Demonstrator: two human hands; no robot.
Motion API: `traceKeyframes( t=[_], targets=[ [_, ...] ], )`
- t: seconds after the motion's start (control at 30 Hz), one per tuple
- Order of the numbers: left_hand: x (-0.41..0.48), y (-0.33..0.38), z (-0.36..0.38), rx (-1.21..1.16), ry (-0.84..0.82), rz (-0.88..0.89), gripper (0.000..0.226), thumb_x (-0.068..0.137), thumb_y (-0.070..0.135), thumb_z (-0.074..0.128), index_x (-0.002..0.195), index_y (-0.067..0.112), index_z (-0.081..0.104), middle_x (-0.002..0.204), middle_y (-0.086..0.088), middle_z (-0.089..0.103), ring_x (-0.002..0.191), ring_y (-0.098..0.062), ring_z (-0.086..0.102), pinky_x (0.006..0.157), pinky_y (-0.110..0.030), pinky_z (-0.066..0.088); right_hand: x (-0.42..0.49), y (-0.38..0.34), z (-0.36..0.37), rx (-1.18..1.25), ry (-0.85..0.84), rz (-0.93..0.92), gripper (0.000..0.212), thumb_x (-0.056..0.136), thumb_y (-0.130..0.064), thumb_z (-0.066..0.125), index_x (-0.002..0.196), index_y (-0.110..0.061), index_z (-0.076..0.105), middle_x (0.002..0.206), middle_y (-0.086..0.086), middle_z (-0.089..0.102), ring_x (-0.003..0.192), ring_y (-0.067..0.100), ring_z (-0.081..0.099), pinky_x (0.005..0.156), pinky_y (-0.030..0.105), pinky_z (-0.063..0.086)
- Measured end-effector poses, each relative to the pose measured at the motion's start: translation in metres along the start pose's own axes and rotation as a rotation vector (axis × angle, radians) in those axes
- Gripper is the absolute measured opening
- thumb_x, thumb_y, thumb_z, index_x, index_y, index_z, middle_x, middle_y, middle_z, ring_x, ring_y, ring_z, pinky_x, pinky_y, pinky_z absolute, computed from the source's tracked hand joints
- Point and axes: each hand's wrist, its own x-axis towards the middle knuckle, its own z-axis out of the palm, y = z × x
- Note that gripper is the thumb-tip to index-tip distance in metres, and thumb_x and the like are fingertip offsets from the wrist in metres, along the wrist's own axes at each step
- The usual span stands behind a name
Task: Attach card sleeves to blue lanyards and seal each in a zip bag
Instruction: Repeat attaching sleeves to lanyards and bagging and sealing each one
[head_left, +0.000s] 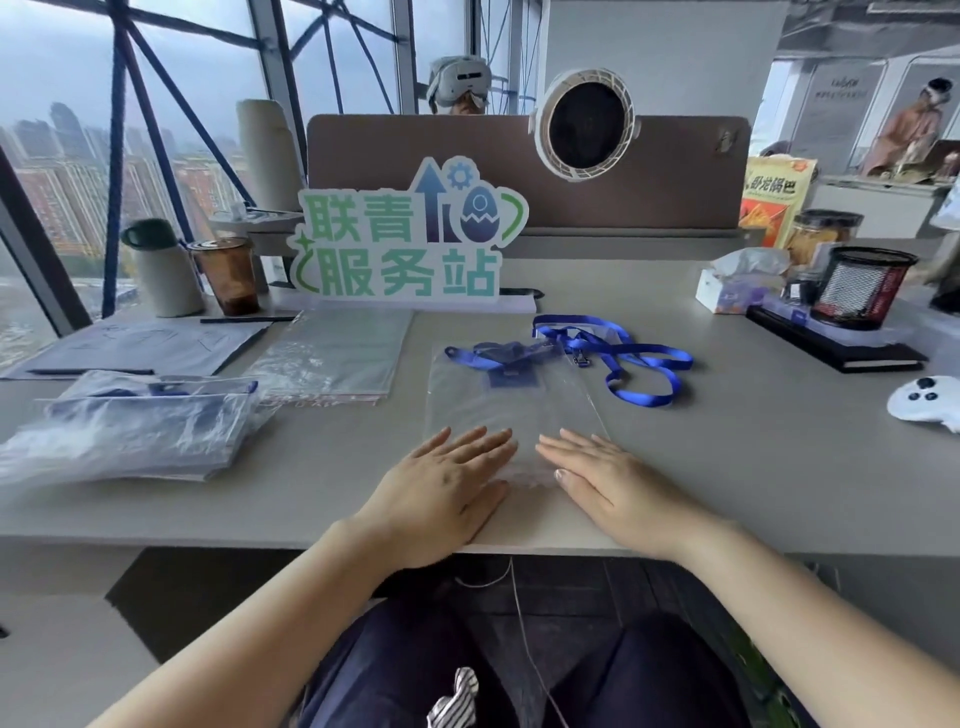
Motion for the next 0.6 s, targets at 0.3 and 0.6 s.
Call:
traceKeyframes(
  t=[0.3, 0.6],
  targets=[
    [-0.017, 0.019, 0.004, 0.003, -0.113, -0.015, 0.056, 0.096, 0.057, 0.01, 0.149, 0.039, 0.006, 0.156, 0.022, 0.001, 0.142, 0.004, -0.007, 0.119, -0.028, -0.002, -0.02, -0.006, 0.004, -0.097, -0.085, -0.055, 0.045, 0.101, -0.034, 0.029, 0.146, -0.03, 0.026, 0.153, -0.018, 0.021, 0.141, -0.006, 0.008, 0.116, 0.017, 0.005],
    [-0.018, 0.019, 0.005, 0.013, -0.098, -0.031, 0.059, 0.093, 0.061, 0.011, 0.148, 0.04, 0.012, 0.155, 0.023, 0.006, 0.143, 0.001, -0.003, 0.119, -0.031, 0.001, -0.022, -0.009, 0.004, -0.174, -0.079, -0.054, 0.049, 0.098, -0.043, 0.02, 0.145, -0.034, 0.026, 0.152, -0.022, 0.019, 0.142, -0.004, 0.007, 0.118, 0.024, 0.001]
  ],
)
